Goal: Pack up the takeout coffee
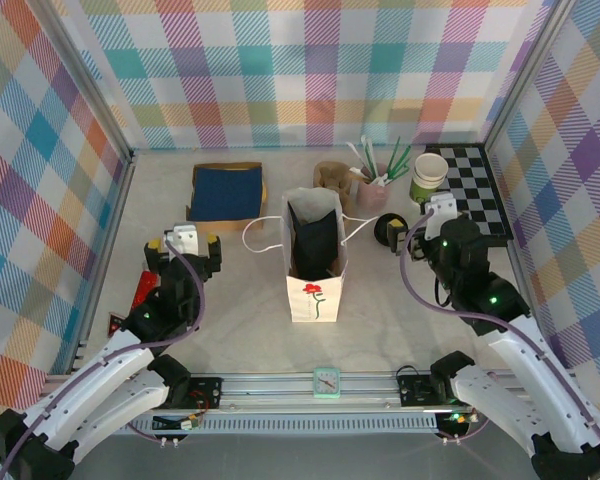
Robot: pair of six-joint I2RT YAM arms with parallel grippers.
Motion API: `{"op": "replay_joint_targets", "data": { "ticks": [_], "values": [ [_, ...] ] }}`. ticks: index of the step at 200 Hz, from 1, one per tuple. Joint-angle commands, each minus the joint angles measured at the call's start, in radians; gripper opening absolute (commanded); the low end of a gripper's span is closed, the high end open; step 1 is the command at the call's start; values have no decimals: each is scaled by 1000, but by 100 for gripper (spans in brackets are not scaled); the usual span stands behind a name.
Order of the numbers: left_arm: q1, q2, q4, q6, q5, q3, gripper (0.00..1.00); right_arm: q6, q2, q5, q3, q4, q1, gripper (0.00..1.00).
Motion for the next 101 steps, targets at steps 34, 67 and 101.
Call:
{"op": "replay_joint_targets", "data": {
  "ticks": [34, 67, 101],
  "values": [
    [9, 38, 124, -52, -31, -80, 100, 70, -9, -8, -113, 105, -66, 99],
    [9, 59, 151, -37, -26, -96, 100, 70, -27, 2, -161, 119, -85, 99],
    [9, 81, 148, -45, -41, -114, 100, 97, -20, -13, -210, 131, -112, 99]
  ]
}}
